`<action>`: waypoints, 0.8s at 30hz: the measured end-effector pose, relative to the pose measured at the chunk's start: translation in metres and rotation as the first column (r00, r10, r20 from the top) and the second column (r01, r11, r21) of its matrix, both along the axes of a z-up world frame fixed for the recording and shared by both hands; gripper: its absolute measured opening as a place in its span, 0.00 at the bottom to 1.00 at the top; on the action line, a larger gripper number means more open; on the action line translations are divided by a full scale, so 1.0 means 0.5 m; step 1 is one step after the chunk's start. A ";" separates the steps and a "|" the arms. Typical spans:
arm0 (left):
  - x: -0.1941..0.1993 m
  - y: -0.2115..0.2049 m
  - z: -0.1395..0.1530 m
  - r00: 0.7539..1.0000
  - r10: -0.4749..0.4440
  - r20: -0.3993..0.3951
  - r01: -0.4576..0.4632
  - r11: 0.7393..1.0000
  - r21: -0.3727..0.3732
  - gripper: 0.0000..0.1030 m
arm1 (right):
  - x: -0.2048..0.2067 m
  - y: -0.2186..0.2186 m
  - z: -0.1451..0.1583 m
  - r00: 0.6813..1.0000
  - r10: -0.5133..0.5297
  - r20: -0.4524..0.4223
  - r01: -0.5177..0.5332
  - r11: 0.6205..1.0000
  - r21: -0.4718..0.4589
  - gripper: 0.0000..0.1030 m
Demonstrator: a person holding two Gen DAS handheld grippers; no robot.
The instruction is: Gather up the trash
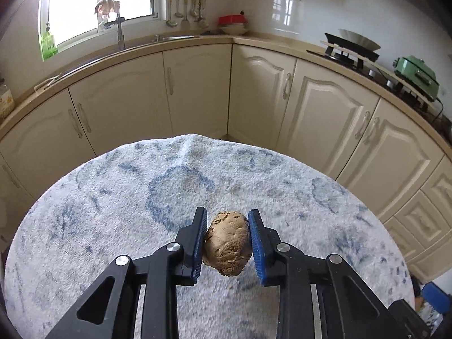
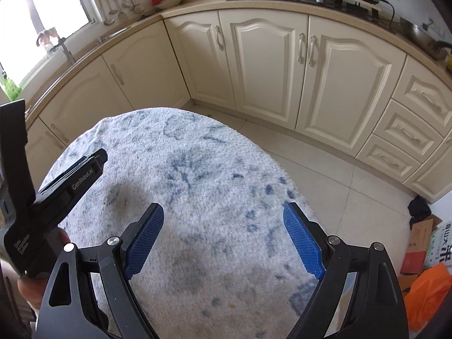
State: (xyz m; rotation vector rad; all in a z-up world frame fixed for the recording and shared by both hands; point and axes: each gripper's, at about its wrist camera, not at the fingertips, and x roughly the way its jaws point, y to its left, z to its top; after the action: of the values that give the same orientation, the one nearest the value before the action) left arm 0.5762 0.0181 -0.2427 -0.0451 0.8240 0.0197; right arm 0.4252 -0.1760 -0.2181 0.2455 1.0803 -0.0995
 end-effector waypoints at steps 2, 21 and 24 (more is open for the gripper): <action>-0.045 -0.002 0.012 0.999 0.011 0.031 -0.012 0.999 0.035 0.25 | -0.019 -0.003 0.010 1.000 0.009 0.008 -0.009 1.000 -0.009 0.86; -0.512 -0.007 0.063 0.991 -0.105 0.087 0.091 0.985 0.148 0.26 | -0.224 0.065 0.003 0.991 0.129 -0.025 -0.130 0.990 -0.058 0.86; -0.553 0.012 0.068 0.995 -0.087 0.047 0.084 0.994 0.068 0.26 | -0.255 0.075 0.002 0.989 0.143 -0.023 -0.144 0.988 -0.049 0.86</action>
State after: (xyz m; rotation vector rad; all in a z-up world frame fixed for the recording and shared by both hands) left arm 0.2995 0.0243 -0.2088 0.0514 0.7745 -0.0347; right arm 0.2978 -0.1387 -0.2172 0.1212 1.1105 -0.0002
